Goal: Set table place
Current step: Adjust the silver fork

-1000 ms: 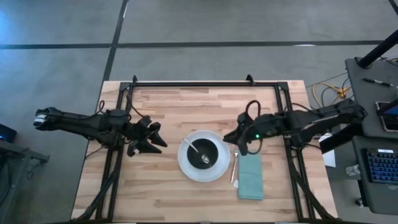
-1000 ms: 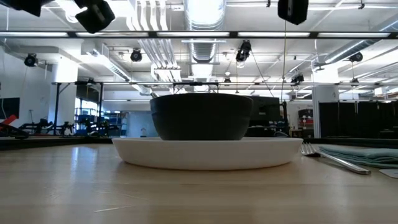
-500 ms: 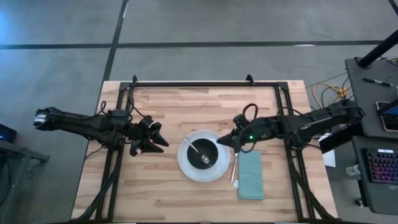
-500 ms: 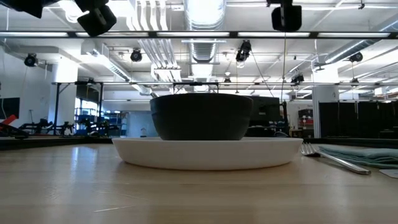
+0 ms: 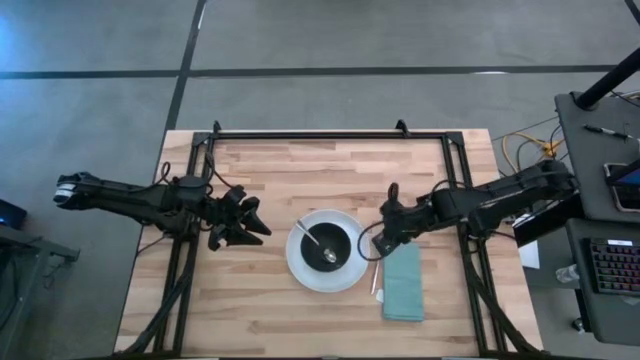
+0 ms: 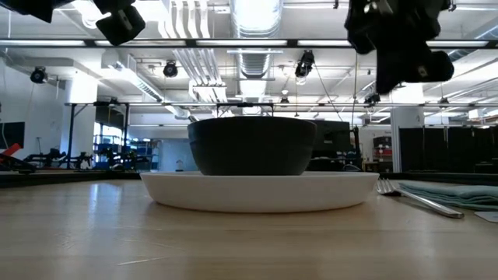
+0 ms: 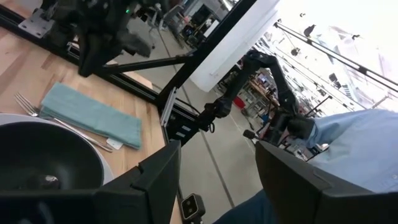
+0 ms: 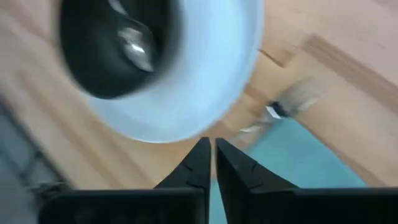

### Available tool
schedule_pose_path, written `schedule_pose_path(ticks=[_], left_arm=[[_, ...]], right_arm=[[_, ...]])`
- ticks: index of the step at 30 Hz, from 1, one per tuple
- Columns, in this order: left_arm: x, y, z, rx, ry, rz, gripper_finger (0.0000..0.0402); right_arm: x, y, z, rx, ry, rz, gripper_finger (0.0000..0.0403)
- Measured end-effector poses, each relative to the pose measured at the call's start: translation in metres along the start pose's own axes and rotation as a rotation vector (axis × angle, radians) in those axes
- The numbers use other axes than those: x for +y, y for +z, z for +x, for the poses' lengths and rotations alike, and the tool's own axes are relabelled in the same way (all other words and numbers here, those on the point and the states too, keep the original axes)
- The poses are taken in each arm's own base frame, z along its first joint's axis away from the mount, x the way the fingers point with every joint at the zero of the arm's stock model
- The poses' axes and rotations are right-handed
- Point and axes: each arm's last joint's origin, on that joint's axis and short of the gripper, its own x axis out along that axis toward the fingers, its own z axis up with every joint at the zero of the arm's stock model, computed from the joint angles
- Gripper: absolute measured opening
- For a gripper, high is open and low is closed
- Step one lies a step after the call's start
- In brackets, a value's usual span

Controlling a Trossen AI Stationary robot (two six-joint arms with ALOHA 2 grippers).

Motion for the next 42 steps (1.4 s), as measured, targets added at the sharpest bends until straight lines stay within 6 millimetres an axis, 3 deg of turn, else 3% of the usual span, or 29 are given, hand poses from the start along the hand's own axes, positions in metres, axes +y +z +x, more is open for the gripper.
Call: schedule_pose_path(ticks=[13, 23, 42], left_arm=[[0.0, 0.0, 0.0, 0.0, 0.0, -0.003, 0.0194], [0.0, 0.0, 0.0, 0.001, 0.001, -0.004, 0.0194], [0.004, -0.005, 0.0, 0.013, 0.01, -0.012, 0.0194]], right_arm=[[-0.006, -0.011, 0.067, 0.234, -0.26, -0.095, 0.0008], [0.002, -0.013, 0.086, 0.241, -0.207, -0.111, 0.0008], [-0.006, -0.017, 0.114, 0.246, -0.313, -0.142, 0.0008]])
